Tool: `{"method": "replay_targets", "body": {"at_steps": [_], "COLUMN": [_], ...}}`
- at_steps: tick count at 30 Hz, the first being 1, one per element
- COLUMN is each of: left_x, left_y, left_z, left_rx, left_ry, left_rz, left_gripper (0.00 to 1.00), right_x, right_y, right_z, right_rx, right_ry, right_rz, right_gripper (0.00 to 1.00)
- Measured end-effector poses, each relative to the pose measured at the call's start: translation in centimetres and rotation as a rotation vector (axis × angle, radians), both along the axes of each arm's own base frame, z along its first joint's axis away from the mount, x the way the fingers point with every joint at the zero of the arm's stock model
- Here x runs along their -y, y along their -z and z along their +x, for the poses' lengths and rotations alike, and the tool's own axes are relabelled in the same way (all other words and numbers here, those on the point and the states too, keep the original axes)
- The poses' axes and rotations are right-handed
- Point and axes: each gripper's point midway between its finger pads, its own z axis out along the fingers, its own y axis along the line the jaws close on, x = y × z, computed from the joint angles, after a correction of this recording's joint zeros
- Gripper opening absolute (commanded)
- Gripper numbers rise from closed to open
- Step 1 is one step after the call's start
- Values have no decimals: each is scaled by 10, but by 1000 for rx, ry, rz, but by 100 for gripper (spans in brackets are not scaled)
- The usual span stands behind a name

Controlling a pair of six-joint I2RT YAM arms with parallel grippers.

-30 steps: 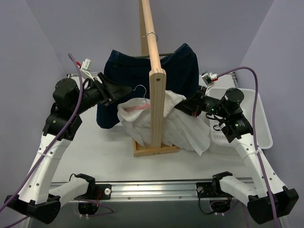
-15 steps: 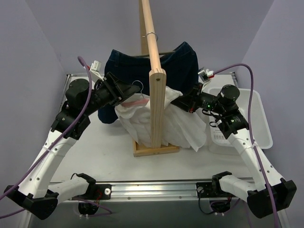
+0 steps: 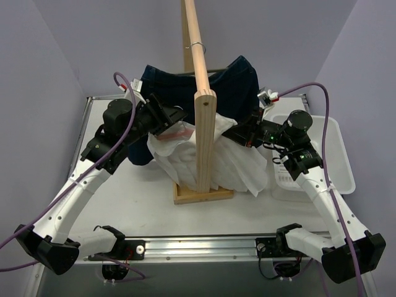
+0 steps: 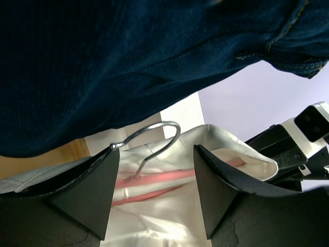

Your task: Remove the skirt from the hanger

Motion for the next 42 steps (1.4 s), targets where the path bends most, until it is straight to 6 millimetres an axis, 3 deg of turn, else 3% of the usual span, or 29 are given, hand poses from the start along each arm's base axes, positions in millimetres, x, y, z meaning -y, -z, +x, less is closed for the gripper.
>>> {"method": "replay_targets", "body": {"at_steps": [14, 18, 19, 20, 22, 24, 25, 26, 34, 42], "left_x": [24, 29, 31, 30, 29, 30, 30, 30, 31, 35], "left_y": [-1, 1, 0, 2, 12, 17, 17, 18, 13, 10], "left_z": [2, 5, 6, 7, 5, 3, 3, 3, 1, -3], "left_rx": [21, 15, 19, 32, 39, 58, 69, 75, 97, 143], "left_ry": [18, 19, 21, 17, 36, 49, 49, 47, -1, -36], "left_rz": [0, 5, 3, 25, 84, 127, 139, 147, 159, 206], "left_gripper": [59, 38, 18, 5, 2, 2, 2, 2, 2, 2], "right_x": [1, 1, 1, 2, 4, 5, 6, 7, 19, 37], "right_y": [-4, -6, -6, -6, -11, -12, -12, -11, -7, -5], "right_z": [-9, -11, -11, -11, -9, -10, -9, -8, 3, 10], "right_rx": [15, 20, 19, 16, 16, -4, -13, -22, -108, -158], "right_ry": [-23, -22, -22, -21, 2, 10, 19, 36, 169, 303], "right_rz": [2, 3, 3, 3, 9, 5, 1, -5, -70, -142], "right_gripper": [0, 0, 0, 0, 0, 9, 27, 33, 65, 67]}}
